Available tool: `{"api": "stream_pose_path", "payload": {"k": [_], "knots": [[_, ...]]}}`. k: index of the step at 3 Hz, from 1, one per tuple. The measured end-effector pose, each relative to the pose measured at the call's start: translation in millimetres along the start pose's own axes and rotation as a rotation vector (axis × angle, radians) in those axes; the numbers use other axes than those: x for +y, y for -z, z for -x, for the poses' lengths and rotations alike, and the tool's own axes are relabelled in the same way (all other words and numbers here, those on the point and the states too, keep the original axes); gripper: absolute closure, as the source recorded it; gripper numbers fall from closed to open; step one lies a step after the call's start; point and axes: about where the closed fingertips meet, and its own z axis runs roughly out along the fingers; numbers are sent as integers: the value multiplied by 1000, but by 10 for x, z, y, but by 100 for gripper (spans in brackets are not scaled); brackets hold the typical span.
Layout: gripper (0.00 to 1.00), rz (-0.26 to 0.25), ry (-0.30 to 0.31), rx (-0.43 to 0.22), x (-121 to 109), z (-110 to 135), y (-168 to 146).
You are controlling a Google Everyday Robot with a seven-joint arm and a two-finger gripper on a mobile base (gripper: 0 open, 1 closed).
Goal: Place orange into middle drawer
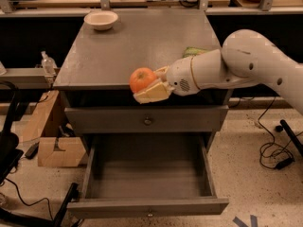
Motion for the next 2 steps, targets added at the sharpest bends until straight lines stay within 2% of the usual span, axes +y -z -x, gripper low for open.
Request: {"api": "stream_pose_path", "payload": {"k": [1,2], "knots": [[100,0,0,0,0,0,0],[100,-3,-23,15,53,-306,-190]]}}
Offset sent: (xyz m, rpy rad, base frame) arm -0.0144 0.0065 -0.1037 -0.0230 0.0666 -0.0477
